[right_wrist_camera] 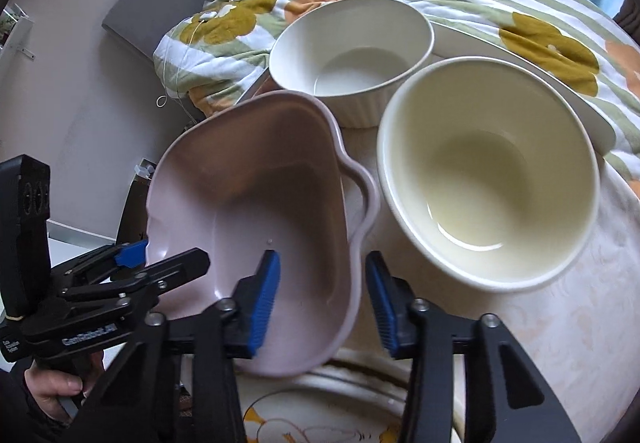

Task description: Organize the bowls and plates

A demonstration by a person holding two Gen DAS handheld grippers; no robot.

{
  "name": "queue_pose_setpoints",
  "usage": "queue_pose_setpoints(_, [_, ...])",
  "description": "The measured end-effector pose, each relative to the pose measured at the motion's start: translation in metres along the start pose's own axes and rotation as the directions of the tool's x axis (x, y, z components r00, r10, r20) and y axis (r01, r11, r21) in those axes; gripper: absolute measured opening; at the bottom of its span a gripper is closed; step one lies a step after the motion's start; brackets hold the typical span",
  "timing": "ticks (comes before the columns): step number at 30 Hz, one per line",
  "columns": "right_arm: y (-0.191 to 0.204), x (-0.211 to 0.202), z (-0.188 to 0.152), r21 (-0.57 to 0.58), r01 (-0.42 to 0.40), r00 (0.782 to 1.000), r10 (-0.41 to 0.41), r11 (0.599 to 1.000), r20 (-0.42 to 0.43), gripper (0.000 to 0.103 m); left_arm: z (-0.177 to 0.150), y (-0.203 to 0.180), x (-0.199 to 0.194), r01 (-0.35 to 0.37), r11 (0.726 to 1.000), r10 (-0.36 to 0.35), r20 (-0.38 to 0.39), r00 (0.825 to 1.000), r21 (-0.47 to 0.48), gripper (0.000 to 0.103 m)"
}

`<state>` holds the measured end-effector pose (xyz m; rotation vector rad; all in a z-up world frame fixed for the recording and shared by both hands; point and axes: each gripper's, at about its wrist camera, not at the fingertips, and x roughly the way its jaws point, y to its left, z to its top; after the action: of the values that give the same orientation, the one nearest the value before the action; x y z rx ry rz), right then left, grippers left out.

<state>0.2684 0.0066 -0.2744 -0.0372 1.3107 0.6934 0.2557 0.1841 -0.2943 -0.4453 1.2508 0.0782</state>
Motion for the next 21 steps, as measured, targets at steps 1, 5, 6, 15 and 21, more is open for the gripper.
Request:
queue_pose_setpoints(1, [0.000,0.001,0.002,-0.005,0.011,1.000,-0.011,1.000,0.002,0.030,0.002,0.000,0.002,0.001,1.000,-0.001,-0.005,1.000,0.005,0.029])
queue_pose_setpoints(5, [-0.002,0.005,0.004,-0.010,0.023,1.000,-0.023,1.000,-0.003,0.014,0.004,0.000,0.006,-0.001,1.000,0.001,-0.015,1.000,0.024,0.019])
queue_pose_setpoints(6, [-0.002,0.006,0.004,-0.012,0.027,1.000,-0.027,1.000,-0.005,0.014,0.005,-0.001,0.007,-0.002,1.000,0.002,-0.015,1.000,0.029,0.019])
queue_pose_setpoints(15, [0.011,-0.006,0.000,-0.047,0.022,0.999,-0.021,0.999,0.034,0.014,-0.002,-0.004,-0.012,-0.043,0.997,0.041,0.029,0.999,0.065,0.019])
queue_pose_setpoints(21, [0.025,-0.029,-0.010,-0.093,0.002,0.996,0.006,0.996,0.091,0.014,-0.013,-0.016,-0.055,-0.071,0.995,0.063,0.105,0.992,0.071,0.019])
